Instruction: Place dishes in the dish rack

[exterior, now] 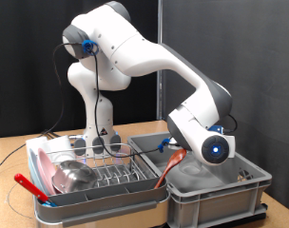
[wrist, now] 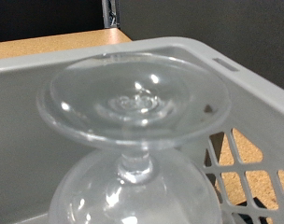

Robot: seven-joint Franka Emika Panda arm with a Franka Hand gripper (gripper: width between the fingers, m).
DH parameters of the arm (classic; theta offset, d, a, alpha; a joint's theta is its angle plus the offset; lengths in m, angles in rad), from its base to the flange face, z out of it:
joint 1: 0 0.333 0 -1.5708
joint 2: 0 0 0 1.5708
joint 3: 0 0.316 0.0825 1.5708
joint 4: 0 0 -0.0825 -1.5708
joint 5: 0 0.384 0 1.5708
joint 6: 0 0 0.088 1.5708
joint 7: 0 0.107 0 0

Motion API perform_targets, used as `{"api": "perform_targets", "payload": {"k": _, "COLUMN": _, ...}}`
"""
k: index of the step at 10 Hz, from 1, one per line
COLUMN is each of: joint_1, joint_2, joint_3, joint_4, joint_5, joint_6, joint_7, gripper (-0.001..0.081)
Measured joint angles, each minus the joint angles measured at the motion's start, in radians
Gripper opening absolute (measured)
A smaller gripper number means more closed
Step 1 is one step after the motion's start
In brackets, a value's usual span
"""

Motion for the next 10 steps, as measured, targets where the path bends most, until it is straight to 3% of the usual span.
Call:
{"api": "perform_targets", "payload": {"k": 4, "joint_1": 0.051, "joint_2": 0.034, "joint_3": -0.034, "joint_4": 0.013, "joint_5": -0.020, "joint_6": -0.001, "joint_7": 0.007, "gripper": 0.0803}}
{"api": "perform_targets", "payload": {"k": 10, "joint_1": 0.058, "joint_2": 0.042, "joint_3": -0.039, "joint_4": 0.025, "joint_5": -0.021, "joint_6": -0.018, "joint_7": 0.006, "gripper": 0.0803}}
